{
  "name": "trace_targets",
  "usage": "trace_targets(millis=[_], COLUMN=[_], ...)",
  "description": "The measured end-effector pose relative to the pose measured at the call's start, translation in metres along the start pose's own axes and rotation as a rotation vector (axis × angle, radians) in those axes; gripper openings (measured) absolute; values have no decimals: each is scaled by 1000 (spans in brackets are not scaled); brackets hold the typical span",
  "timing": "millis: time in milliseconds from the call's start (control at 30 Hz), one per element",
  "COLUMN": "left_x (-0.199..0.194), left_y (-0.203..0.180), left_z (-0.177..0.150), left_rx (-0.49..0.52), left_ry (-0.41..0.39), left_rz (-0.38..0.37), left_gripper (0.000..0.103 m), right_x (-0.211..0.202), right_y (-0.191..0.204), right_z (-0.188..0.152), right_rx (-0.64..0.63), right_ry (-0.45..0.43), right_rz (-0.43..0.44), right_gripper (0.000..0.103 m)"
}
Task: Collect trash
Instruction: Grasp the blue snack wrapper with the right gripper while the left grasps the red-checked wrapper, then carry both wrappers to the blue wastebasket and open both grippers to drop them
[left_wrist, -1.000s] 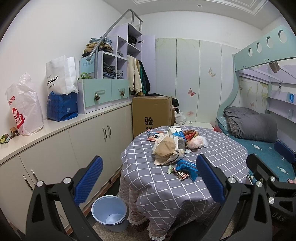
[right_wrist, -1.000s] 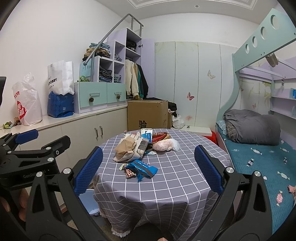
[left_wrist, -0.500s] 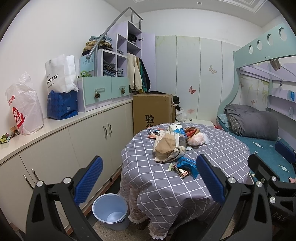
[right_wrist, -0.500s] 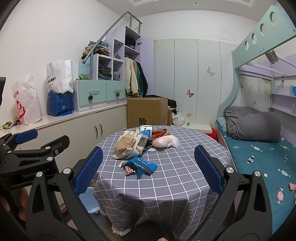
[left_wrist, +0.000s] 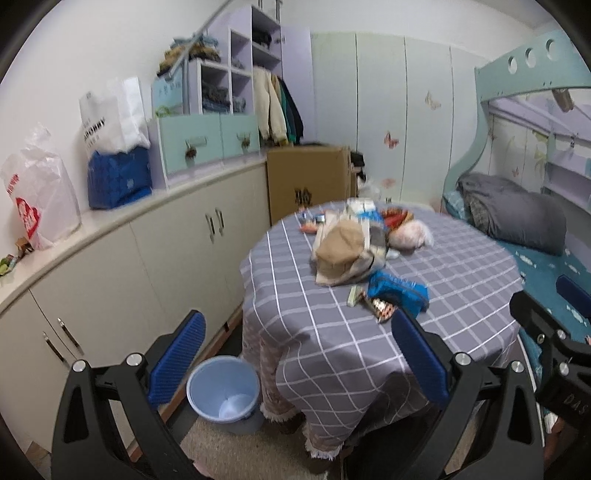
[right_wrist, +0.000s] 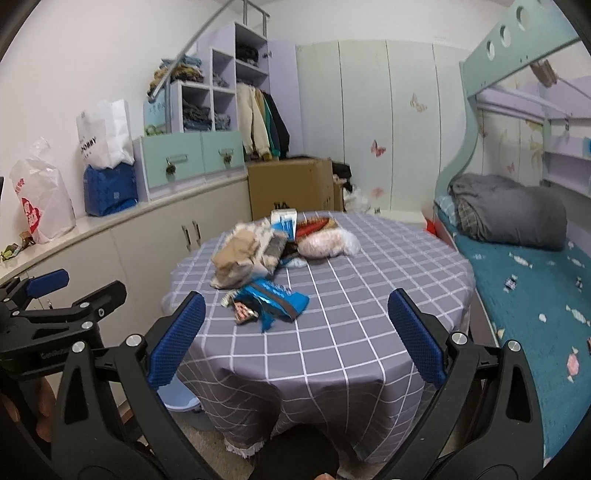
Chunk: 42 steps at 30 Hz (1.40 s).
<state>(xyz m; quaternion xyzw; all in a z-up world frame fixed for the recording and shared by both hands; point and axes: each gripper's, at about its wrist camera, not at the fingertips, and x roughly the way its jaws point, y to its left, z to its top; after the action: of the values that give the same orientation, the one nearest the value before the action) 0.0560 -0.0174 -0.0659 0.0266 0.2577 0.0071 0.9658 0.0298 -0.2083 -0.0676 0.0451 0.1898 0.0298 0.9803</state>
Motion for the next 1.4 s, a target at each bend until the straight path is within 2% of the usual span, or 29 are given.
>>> trace_targets(millis=[200, 333, 467, 633, 833, 867, 900, 1000, 1200, 1267, 1333, 1400], left_x=[53, 83, 99, 115, 130, 133, 136, 144, 168, 173, 176, 181], left_y=[0, 13, 19, 13, -1, -5, -9, -24, -51, -59, -66, -71], left_z=[-8, -9, -4, 4, 10, 11, 12, 17, 21, 22, 23, 22], left_rx=[-13, -95, -137, -122, -99, -93, -87, -69, -46, -31, -8, 3], left_ry=[138, 222, 245, 255, 273, 275, 277, 288, 315, 308, 310, 333], left_rz=[-23, -50, -39, -27, -59, -66, -73, -106, -146, -136, -133, -150], left_gripper=[99, 99, 99, 99, 99, 99, 99, 99, 98, 95, 76, 63], right_x=[58, 100, 140, 185, 205, 205, 205, 202, 190, 186, 182, 178], right_y=[-9, -9, -3, 4, -4, -6, -7, -18, -51, -59, -63, -64], right_z=[-8, -7, 0, 0, 2, 3, 3, 3, 3, 4, 3, 4], right_rx=[8, -11, -41, -89, -71, -74, -73, -39, 34, 49, 59, 68], right_ry=[148, 201, 250, 349, 398, 398, 397, 388, 333, 325, 314, 303], right_rz=[41, 80, 109, 147, 210, 206, 204, 223, 149, 140, 130, 127], right_gripper=[97, 97, 97, 95, 55, 41, 37, 33, 32, 32, 32, 32])
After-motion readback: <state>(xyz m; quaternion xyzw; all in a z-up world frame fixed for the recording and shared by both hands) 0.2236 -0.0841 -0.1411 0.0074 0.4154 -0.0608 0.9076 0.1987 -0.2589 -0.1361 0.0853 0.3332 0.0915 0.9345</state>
